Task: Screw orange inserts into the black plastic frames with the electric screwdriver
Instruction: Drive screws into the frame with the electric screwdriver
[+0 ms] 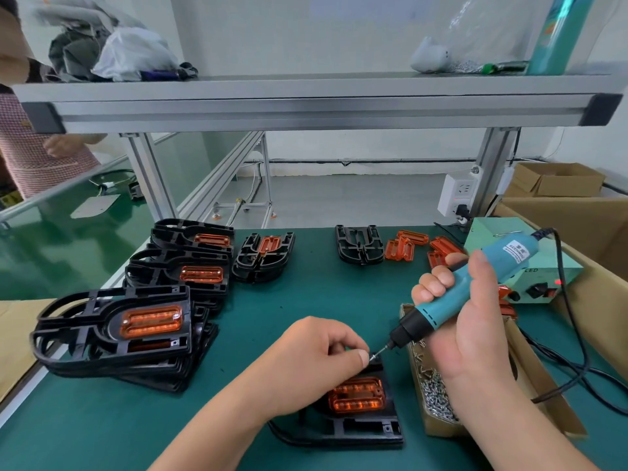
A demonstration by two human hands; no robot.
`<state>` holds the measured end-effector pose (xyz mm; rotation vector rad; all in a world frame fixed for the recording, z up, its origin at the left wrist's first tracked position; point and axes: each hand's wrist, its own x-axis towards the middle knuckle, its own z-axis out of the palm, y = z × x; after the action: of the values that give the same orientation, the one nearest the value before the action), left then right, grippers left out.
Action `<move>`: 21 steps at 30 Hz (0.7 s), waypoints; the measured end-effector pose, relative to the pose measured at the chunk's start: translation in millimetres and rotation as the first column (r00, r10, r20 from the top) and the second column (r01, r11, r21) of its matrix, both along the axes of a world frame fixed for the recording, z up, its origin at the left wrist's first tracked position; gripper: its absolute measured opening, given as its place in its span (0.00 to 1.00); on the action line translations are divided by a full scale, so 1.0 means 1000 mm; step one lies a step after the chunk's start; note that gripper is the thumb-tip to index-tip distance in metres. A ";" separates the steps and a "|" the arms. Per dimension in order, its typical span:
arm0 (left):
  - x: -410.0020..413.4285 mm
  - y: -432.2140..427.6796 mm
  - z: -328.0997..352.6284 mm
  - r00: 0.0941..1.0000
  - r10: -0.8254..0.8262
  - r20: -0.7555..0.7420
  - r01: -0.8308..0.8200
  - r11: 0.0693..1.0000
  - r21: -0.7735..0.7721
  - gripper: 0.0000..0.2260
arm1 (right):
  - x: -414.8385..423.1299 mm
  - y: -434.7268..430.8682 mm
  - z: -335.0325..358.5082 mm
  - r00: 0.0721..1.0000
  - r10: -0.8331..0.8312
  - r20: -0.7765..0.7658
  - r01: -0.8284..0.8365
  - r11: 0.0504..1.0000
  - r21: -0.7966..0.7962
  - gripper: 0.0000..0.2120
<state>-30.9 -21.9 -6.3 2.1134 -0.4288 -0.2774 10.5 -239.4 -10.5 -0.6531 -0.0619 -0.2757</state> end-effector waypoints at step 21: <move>-0.008 -0.013 -0.008 0.999 0.035 0.038 -0.036 0.999 0.011 0.03 | -0.005 0.007 0.000 1.000 0.015 -0.006 -0.015 0.999 -0.040 0.11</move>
<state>-38.5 -35.0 -14.8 2.1387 -0.4125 -0.2203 5.7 -232.4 -10.9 -0.6930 -0.0664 -0.2588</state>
